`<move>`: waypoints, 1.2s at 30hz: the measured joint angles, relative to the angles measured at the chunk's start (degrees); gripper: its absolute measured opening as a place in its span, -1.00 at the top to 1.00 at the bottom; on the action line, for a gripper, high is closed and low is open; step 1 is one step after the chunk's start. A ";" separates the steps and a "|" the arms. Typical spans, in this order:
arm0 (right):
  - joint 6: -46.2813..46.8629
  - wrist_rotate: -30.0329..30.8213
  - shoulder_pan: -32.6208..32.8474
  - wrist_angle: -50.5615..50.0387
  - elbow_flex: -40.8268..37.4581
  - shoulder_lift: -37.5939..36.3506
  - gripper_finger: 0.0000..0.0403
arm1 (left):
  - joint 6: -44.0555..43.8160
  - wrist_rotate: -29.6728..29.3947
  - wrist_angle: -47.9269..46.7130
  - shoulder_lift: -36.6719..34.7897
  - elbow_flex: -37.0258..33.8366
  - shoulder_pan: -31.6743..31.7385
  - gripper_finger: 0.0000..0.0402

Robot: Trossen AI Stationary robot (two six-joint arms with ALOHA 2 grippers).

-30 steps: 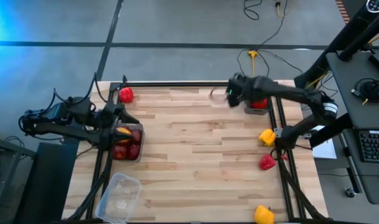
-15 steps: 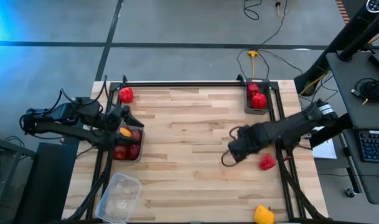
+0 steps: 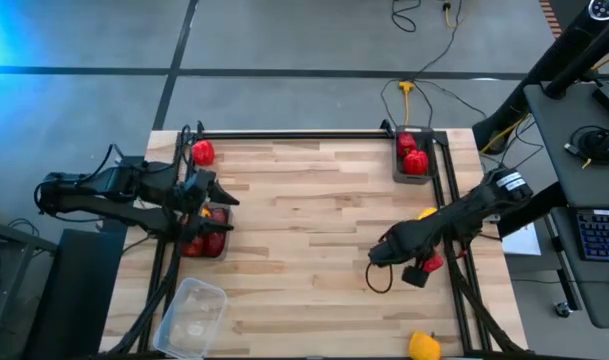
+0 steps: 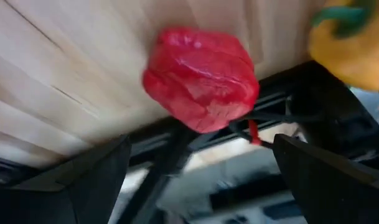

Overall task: Sort produce into baskets
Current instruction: Put the red bell pepper into the right black transparent bin

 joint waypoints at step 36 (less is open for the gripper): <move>-37.81 12.11 0.30 7.95 -4.96 15.12 -0.33 | -15.17 -19.92 -0.19 10.39 0.00 -0.21 -0.82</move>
